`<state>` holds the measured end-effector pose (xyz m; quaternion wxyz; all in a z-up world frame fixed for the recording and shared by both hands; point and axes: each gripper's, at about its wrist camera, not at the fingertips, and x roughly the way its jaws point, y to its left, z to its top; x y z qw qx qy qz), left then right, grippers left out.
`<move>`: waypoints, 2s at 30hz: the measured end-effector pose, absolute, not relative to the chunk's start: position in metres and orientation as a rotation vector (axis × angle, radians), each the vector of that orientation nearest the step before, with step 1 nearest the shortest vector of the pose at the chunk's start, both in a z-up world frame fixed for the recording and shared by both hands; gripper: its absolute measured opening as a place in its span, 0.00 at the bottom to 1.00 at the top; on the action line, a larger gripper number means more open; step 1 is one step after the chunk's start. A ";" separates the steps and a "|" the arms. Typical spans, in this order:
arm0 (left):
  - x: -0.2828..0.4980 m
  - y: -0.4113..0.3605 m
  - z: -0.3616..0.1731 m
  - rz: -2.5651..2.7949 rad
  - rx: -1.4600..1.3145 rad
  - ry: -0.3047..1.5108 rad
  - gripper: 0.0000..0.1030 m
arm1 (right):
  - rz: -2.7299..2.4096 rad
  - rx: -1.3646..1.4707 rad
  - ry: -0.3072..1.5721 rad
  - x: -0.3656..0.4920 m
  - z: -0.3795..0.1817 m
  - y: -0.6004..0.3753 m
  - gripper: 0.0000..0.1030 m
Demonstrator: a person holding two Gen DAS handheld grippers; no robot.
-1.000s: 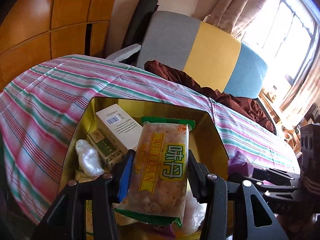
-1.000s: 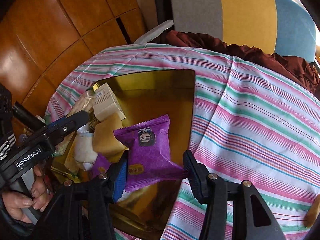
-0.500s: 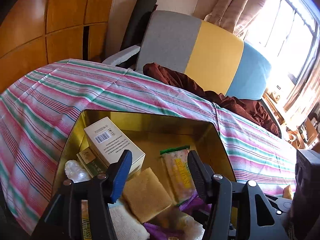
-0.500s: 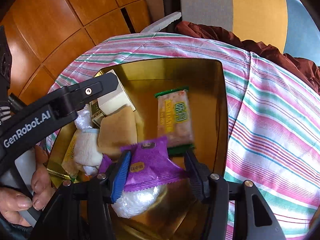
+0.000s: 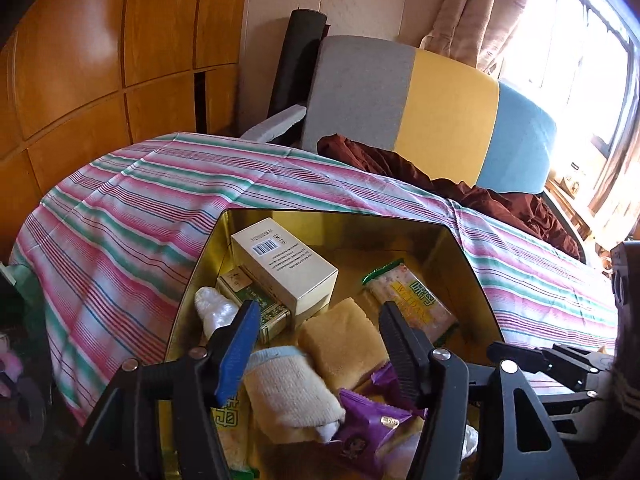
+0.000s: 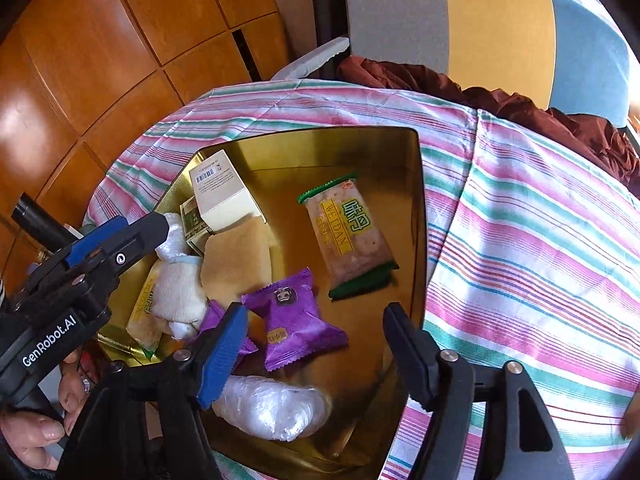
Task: Organize objects
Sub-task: 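Release the cracker packet into the tray with the left tool while the right tool drops the purple packet, then withdraw both tools from the tray toward the remaining items, then grasp the yellow knit toy with the left tool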
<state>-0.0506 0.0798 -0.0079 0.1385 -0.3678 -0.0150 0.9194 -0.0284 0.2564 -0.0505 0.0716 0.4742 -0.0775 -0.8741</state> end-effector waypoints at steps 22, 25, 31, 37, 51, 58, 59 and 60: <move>-0.015 0.103 0.002 2.604 -0.988 0.066 0.66 | -2.864 1.429 -0.389 0.047 -0.031 0.350 0.79; -0.010 0.115 0.004 2.577 -0.975 0.095 0.66 | -2.911 1.470 -0.424 0.061 -0.033 0.380 0.79; 0.001 0.143 0.005 2.500 -0.948 0.166 0.67 | -3.046 1.513 -0.598 0.098 -0.031 0.451 0.79; 0.011 0.171 0.004 2.431 -0.930 0.225 0.67 | -3.154 1.501 -0.846 0.136 -0.028 0.510 0.79; 0.040 0.231 -0.004 2.265 -0.924 0.328 0.70 | -3.208 1.168 -1.446 0.186 -0.033 0.573 0.79; 0.064 0.271 -0.017 2.112 -0.917 0.399 0.70 | -3.203 1.202 -1.395 0.179 -0.033 0.571 0.79; 0.068 0.276 -0.019 2.086 -0.916 0.407 0.70 | -3.199 1.207 -1.391 0.178 -0.033 0.570 0.79; 0.072 0.282 -0.020 2.055 -0.913 0.412 0.70 | -3.193 1.214 -1.388 0.177 -0.034 0.570 0.79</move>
